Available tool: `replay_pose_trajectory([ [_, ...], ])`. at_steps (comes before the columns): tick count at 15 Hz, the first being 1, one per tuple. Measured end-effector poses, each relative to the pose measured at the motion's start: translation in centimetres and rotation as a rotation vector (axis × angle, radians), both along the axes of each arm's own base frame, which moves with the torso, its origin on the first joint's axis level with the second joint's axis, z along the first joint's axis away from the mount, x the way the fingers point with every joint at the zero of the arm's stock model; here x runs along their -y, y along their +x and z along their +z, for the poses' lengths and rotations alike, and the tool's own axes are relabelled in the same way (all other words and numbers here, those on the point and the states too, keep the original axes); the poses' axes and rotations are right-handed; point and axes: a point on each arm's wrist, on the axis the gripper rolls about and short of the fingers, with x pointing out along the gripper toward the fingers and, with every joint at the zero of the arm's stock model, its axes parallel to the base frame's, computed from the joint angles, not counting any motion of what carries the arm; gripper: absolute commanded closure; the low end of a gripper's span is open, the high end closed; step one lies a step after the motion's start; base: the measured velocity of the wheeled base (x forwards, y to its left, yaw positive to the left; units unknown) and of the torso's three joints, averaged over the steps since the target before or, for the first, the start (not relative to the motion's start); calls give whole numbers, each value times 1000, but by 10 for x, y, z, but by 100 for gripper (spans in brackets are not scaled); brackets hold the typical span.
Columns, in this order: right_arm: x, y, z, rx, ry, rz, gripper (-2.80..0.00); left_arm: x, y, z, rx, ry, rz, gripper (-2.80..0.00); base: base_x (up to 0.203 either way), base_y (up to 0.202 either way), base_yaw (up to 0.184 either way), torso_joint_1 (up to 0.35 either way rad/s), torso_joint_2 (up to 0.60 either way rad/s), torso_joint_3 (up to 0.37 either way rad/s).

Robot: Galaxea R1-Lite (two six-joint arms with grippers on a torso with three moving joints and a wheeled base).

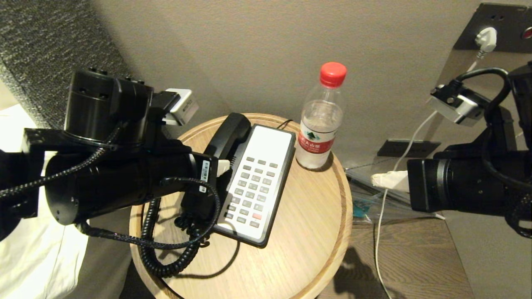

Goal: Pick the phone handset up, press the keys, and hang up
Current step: Put the handset back

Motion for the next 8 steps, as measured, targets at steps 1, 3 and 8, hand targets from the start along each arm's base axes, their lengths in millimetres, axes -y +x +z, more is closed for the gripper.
replay_pose_trajectory([
  [1,0,0,0,1,1,1,0,0,0,-1,-3,1,1,0,0,0,0,0,0,0],
  [3,0,0,1,2,1,0,0,1,1,-2,-8,4,-1,-280,0,0,0,0,0,0],
  [8,0,0,-2,-6,-5,2,0,2,3,-6,-17,12,6,-280,0,0,0,0,0,0],
])
